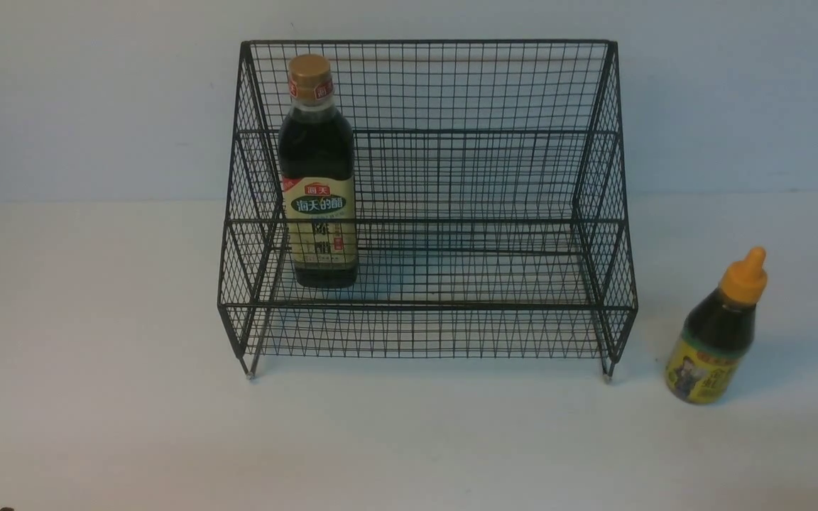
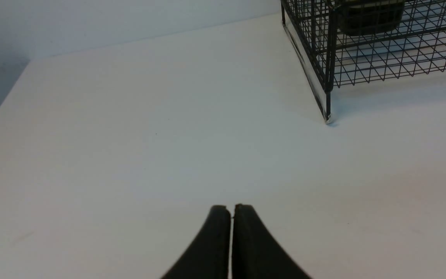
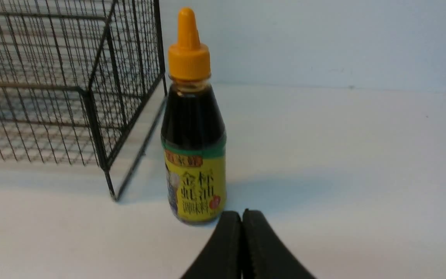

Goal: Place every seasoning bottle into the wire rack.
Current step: Use the right arm to grab the condiment bottle closest to it

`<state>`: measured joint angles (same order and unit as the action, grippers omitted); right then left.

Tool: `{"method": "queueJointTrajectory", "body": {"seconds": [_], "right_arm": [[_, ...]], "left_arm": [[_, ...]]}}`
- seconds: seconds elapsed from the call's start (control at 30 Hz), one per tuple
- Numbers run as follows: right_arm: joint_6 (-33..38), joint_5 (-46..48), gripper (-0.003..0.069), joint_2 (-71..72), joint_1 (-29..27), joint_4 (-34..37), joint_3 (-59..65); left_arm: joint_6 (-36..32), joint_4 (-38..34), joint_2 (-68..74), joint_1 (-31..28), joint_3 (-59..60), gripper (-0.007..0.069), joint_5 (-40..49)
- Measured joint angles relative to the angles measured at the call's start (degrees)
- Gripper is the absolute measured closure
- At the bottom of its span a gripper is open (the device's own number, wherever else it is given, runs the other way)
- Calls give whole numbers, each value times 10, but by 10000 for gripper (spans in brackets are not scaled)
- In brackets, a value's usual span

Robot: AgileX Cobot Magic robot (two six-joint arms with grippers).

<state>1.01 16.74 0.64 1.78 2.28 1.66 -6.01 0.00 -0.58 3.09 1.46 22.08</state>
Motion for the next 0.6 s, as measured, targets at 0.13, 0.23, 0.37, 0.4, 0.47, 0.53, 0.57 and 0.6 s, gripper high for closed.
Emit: {"method": "queueJointTrajectory", "body": {"seconds": [0.13, 0.23, 0.37, 0.4, 0.47, 0.53, 0.57, 0.6], "right_arm": [[-10, -96, 673, 0, 0, 31, 0], [-27, -181, 673, 0, 0, 60, 0], [-19, -201, 673, 0, 0, 51, 0], [-19, -202, 673, 0, 0, 48, 0], [-27, -207, 673, 0, 0, 46, 0], [-42, -234, 673, 0, 0, 46, 0], [-58, -256, 673, 0, 0, 46, 0], [-74, -283, 673, -1, 0, 49, 0]], "left_arm": [[0, 0, 0, 0, 0, 629, 0], [0, 0, 0, 0, 0, 629, 0], [0, 0, 0, 0, 0, 629, 0], [0, 0, 0, 0, 0, 629, 0], [0, 0, 0, 0, 0, 629, 0], [0, 0, 0, 0, 0, 629, 0], [0, 0, 0, 0, 0, 629, 0], [0, 0, 0, 0, 1, 629, 0]]}}
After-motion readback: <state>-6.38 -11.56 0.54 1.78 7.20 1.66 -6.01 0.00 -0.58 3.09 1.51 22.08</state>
